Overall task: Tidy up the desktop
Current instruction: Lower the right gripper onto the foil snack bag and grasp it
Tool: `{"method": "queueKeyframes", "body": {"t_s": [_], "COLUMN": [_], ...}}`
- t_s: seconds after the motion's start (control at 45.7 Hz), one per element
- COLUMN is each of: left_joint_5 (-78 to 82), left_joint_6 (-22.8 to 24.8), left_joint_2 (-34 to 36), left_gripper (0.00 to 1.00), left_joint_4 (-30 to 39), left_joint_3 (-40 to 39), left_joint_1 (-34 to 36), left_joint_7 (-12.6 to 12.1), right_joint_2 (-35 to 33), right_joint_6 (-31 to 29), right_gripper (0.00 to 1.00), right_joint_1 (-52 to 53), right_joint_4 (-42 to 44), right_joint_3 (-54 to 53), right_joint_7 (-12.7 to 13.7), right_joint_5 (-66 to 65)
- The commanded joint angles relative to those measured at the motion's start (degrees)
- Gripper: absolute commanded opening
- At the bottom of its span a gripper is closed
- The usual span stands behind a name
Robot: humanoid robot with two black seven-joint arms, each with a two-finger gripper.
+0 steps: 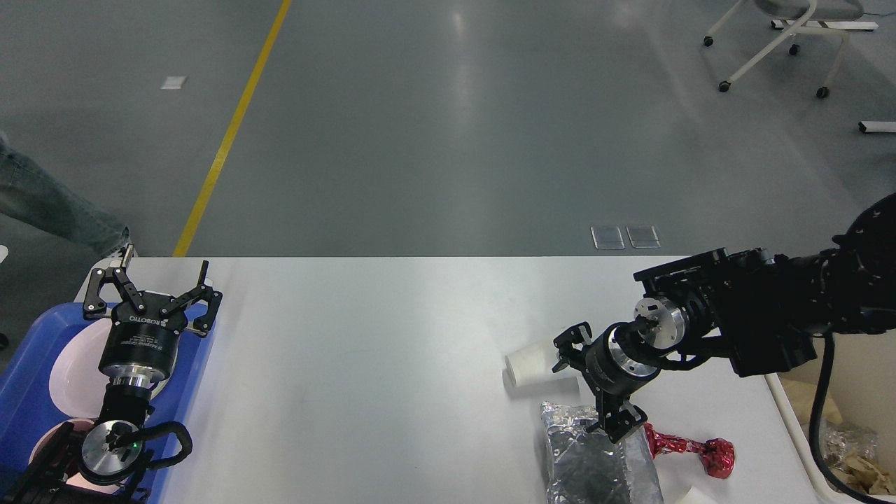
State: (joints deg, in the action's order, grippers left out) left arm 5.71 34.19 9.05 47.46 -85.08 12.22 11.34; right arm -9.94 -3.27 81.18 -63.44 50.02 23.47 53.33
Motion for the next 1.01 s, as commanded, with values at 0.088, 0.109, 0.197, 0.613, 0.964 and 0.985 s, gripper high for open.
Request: {"method": "queueKeyframes", "body": {"t_s": [0.088, 0.109, 0.197, 0.613, 0.964, 0.985], "left_joint_5": [0.0, 0.0, 0.0, 0.0, 0.0, 0.0], "left_joint_6": [0.0, 0.0, 0.0, 0.0, 0.0, 0.0], "left_joint_2": [0.0, 0.0, 0.0, 0.0, 0.0, 0.0], "left_gripper": [0.97, 0.97, 0.97, 0.97, 0.96, 0.97], "left_joint_4": [0.0, 0.0, 0.0, 0.0, 0.0, 0.0], "left_joint_3": [0.0, 0.0, 0.0, 0.0, 0.0, 0.0], "left_joint_1": [0.1, 0.0, 0.0, 0.0, 0.1, 0.0], "left_joint_7": [0.0, 0.0, 0.0, 0.0, 0.0, 0.0], "right_joint_2": [0.2, 0.1, 0.1, 1.2, 1.3, 1.3], "right_joint_6": [3.4, 3.5, 4.4, 5.0, 4.5, 4.7], "right_gripper": [0.99, 0.98, 0.93, 0.57, 0.0, 0.0], "right_joint_1": [-3.6, -3.6, -3.7, -7.3, -7.3, -7.3], "right_joint_4": [1.8, 1.9, 2.8, 6.6, 6.9, 7.0], "right_joint_3": [0.0, 0.0, 0.0, -0.4, -1.2, -1.2], "right_joint_7": [0.5, 0.6, 0.6, 0.7, 0.7, 0.7], "right_joint_5": [1.2, 1.4, 4.0, 11.3, 11.5, 11.5]}}
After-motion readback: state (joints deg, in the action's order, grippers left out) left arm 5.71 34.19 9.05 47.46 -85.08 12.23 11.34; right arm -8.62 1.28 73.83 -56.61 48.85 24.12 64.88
